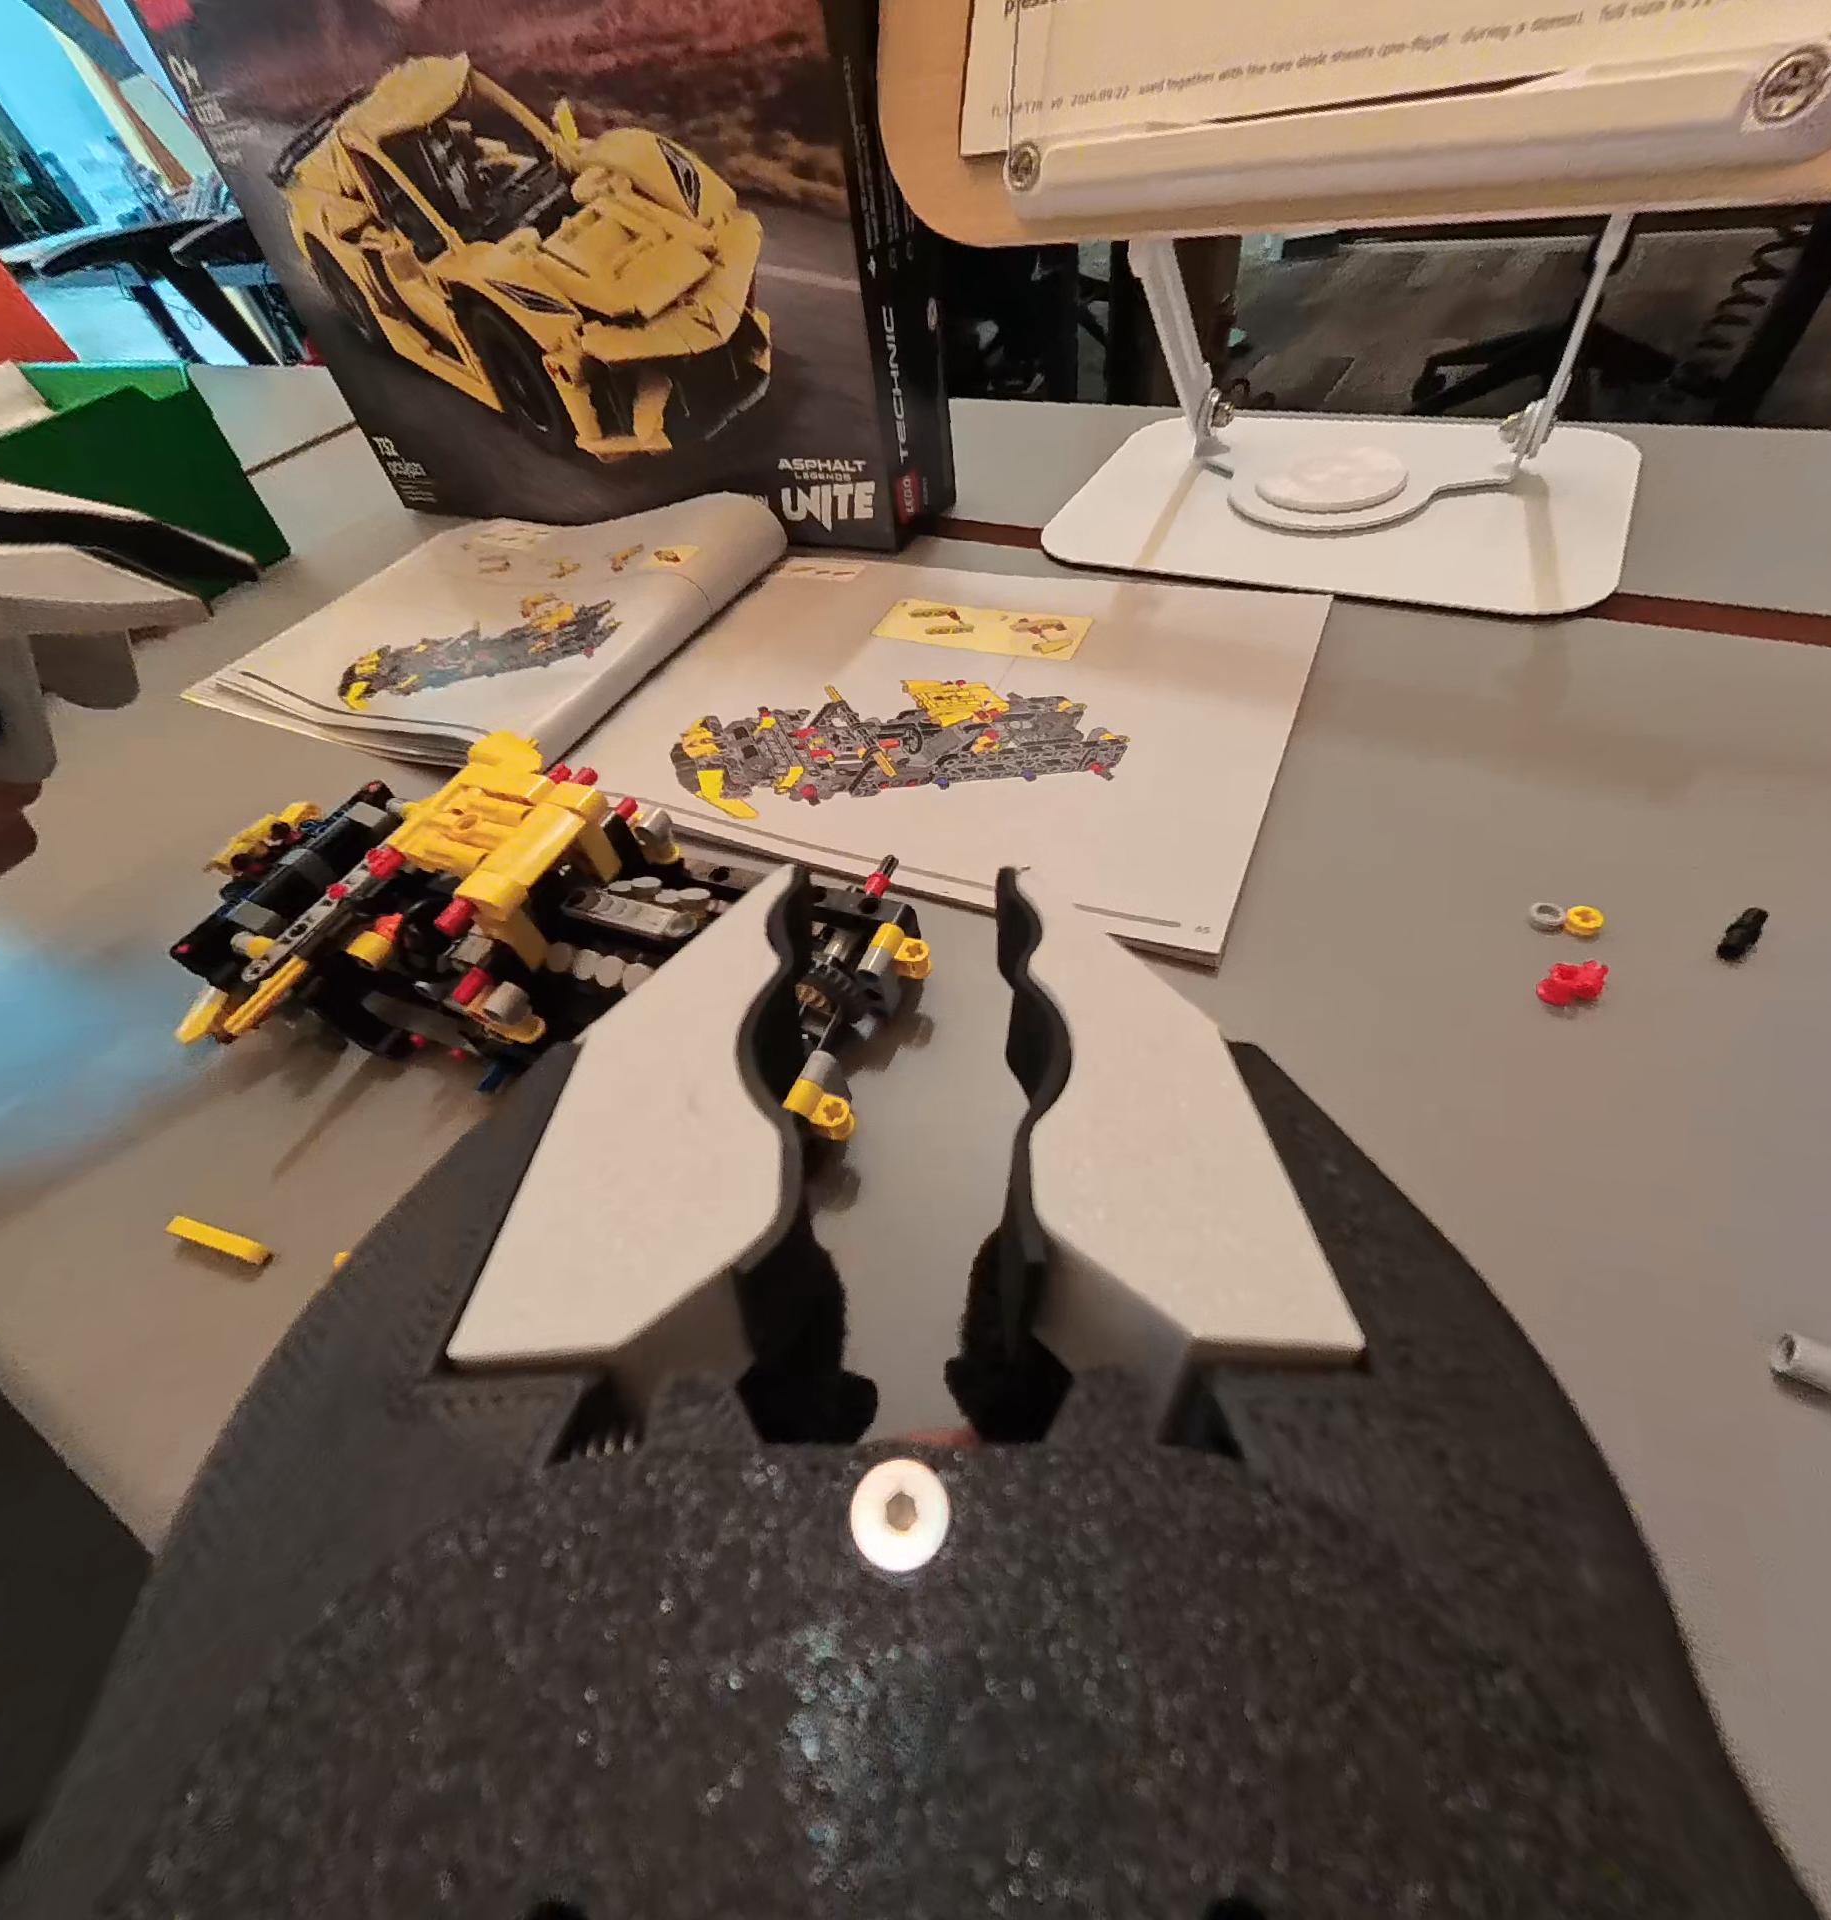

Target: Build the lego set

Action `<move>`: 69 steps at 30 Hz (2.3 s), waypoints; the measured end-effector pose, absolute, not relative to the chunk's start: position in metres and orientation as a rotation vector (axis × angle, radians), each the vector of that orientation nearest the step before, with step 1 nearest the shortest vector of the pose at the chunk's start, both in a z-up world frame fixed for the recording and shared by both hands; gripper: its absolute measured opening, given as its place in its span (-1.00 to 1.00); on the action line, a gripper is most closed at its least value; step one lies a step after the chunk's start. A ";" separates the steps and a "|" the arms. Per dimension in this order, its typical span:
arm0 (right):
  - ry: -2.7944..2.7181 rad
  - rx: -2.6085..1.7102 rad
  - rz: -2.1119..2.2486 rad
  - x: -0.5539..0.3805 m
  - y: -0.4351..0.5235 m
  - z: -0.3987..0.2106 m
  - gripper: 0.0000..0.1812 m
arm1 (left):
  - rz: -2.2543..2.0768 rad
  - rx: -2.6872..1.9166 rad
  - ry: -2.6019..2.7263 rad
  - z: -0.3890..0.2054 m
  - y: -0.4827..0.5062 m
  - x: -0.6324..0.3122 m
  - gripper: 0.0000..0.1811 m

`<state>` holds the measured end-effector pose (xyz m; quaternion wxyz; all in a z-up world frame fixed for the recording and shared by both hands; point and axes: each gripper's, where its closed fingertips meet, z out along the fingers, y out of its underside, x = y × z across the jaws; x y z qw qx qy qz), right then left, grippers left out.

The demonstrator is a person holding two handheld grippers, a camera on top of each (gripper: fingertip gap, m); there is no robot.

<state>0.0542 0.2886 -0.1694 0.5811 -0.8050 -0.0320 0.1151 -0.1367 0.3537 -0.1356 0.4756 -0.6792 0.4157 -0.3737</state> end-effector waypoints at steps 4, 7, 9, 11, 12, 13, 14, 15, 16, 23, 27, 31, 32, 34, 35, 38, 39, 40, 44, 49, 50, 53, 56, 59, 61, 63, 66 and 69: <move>-0.100 -1.894 0.253 0.051 0.289 -0.171 -0.64 | -1.065 -1.563 1.195 -0.128 0.317 -0.127 -0.70; -0.108 -1.897 0.245 0.050 0.289 -0.172 -0.65 | -1.221 -1.460 1.568 -0.143 0.249 -0.122 -0.69; -0.102 -1.893 0.254 0.050 0.289 -0.171 -0.65 | -1.168 -1.440 1.763 -0.169 0.223 -0.123 -0.69; -0.097 -1.885 0.264 0.050 0.288 -0.169 -0.65 | -1.074 -1.480 1.925 -0.199 0.209 -0.125 -0.69; -0.097 -1.886 0.265 0.050 0.288 -0.169 -0.66 | -1.031 -1.494 1.964 -0.208 0.206 -0.125 -0.69; -0.099 -1.891 0.265 0.050 0.288 -0.170 -0.66 | -1.003 -1.497 1.999 -0.214 0.203 -0.126 -0.69; -0.103 -1.894 0.266 0.049 0.289 -0.171 -0.66 | -0.977 -1.499 2.019 -0.218 0.201 -0.126 -0.69; -0.106 -1.896 0.266 0.048 0.289 -0.171 -0.66 | -0.946 -1.503 2.023 -0.221 0.202 -0.125 -0.69; -0.111 -1.897 0.263 0.048 0.289 -0.171 -0.66 | -0.919 -1.507 2.022 -0.224 0.204 -0.125 -0.69; -0.116 -1.909 0.265 0.047 0.289 -0.173 -0.67 | -0.860 -1.549 2.025 -0.235 0.208 -0.122 -0.71; -0.118 -1.911 0.266 0.046 0.289 -0.174 -0.67 | -0.824 -1.569 2.019 -0.241 0.210 -0.120 -0.81; -0.146 -1.898 0.272 0.042 0.289 -0.172 -0.66 | -0.768 -1.577 1.941 -0.236 0.223 -0.113 -0.96; -0.171 -1.873 0.276 0.038 0.288 -0.167 -0.67 | -0.828 -1.587 1.880 -0.226 0.227 -0.110 -0.96; -0.279 -1.770 0.325 0.018 0.284 -0.148 -0.63 | -1.063 -1.641 1.671 -0.193 0.236 -0.103 -0.96; -0.348 -1.693 0.354 0.003 0.279 -0.136 -0.63 | -1.191 -1.677 1.543 -0.176 0.245 -0.102 -0.96; -0.526 -1.500 0.426 -0.044 0.261 -0.110 -0.65 | -1.559 -1.726 1.239 -0.140 0.265 -0.107 -0.96; -0.549 -1.483 0.446 -0.056 0.258 -0.110 -0.65 | -1.695 -1.734 1.182 -0.132 0.264 -0.110 -0.96; -0.600 -1.477 0.489 -0.070 0.254 -0.113 -0.64 | -1.795 -1.752 1.128 -0.128 0.265 -0.111 -0.96; -0.696 -1.504 0.396 -0.099 0.255 -0.119 -0.54 | -1.960 -1.799 1.033 -0.127 0.266 -0.111 -0.96; -0.725 -1.587 0.254 -0.110 0.263 -0.135 -0.47 | -2.005 -1.795 1.063 -0.126 0.256 -0.110 -0.96; -0.738 -1.591 0.249 -0.113 0.263 -0.137 -0.47 | -2.016 -1.796 1.060 -0.126 0.255 -0.109 -0.96; -0.782 -1.583 0.195 -0.118 0.263 -0.141 -0.55 | -2.081 -1.802 1.044 -0.125 0.251 -0.108 -0.96; -0.792 -1.524 0.091 -0.118 0.262 -0.135 -0.63 | -2.151 -1.800 1.023 -0.123 0.246 -0.106 -0.96; -0.811 -1.512 0.012 -0.116 0.263 -0.137 -0.66 | -2.156 -1.817 1.025 -0.126 0.243 -0.104 -0.96; -0.824 -1.520 0.000 -0.116 0.263 -0.139 -0.66 | -2.152 -1.825 1.030 -0.127 0.242 -0.104 -0.96; -0.818 -1.514 0.002 -0.116 0.262 -0.138 -0.66 | -2.137 -1.810 1.044 -0.126 0.241 -0.104 -0.96; -0.834 -1.521 0.008 -0.118 0.262 -0.140 -0.66 | -2.068 -1.805 1.109 -0.130 0.238 -0.103 -0.96; -0.850 -1.529 -0.014 -0.119 0.262 -0.143 -0.66 | -2.026 -1.819 1.131 -0.135 0.236 -0.100 -0.96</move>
